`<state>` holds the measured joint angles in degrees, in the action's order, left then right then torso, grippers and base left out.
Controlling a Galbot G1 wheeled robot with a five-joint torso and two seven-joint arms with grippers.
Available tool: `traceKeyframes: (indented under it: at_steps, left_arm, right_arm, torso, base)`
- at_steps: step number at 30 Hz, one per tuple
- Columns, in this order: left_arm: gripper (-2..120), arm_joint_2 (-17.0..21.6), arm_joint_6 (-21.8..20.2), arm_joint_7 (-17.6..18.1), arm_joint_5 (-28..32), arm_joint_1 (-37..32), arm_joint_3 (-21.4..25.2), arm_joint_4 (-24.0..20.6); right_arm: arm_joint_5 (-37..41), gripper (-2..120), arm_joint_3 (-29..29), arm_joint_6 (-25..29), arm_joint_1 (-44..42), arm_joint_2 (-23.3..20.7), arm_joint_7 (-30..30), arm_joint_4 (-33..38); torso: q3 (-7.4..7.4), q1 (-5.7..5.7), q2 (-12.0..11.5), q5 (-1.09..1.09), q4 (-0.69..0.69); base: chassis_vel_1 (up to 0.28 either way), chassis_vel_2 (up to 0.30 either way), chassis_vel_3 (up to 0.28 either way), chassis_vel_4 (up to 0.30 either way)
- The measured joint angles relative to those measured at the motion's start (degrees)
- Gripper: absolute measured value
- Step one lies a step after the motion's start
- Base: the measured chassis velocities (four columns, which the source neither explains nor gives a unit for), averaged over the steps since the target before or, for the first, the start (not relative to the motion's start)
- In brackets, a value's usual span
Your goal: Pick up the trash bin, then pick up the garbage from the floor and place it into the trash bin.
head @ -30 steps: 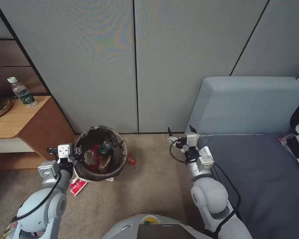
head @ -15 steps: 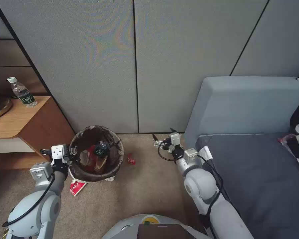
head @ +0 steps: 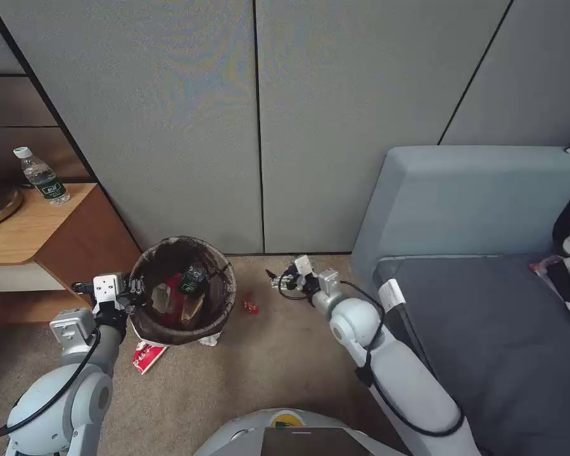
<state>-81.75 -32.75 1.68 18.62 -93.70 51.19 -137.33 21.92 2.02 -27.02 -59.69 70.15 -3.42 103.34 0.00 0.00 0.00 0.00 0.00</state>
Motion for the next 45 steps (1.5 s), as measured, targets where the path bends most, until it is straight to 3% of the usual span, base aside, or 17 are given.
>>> traceKeyframes:
  at_steps: [6,17,30,45]
  left_arm:
    - [7,-0.3,-0.1,0.2,0.0,0.1,-0.1,-0.6]
    - [7,-0.7,-0.5,0.6,-0.2,0.0,-0.2,-1.8]
    - [7,-1.7,-1.2,2.0,-2.0,0.2,-2.6,-4.1]
    - [7,-2.8,-1.4,2.2,-3.6,0.1,-3.1,-6.0]
  right_arm:
    - [4.6,100,-4.5,-3.3,4.0,0.4,-0.5,-6.2]
    - [2.6,100,-11.4,-1.6,9.7,4.1,-3.4,-20.7]
    - [-3.3,100,-15.4,2.7,15.1,6.2,-6.4,-30.2]
    - [-5.1,100,-19.7,3.6,19.0,7.1,-7.8,-36.3]
  torso:
    - [0.0,0.0,0.0,0.0,0.0]
    - [0.0,0.0,0.0,0.0,0.0]
    - [0.0,0.0,0.0,0.0,0.0]
    - [0.0,0.0,0.0,0.0,0.0]
  base:
    - [0.0,0.0,0.0,0.0]
    - [0.0,0.0,0.0,0.0]
    - [0.0,0.0,0.0,0.0]
    - [0.0,0.0,0.0,0.0]
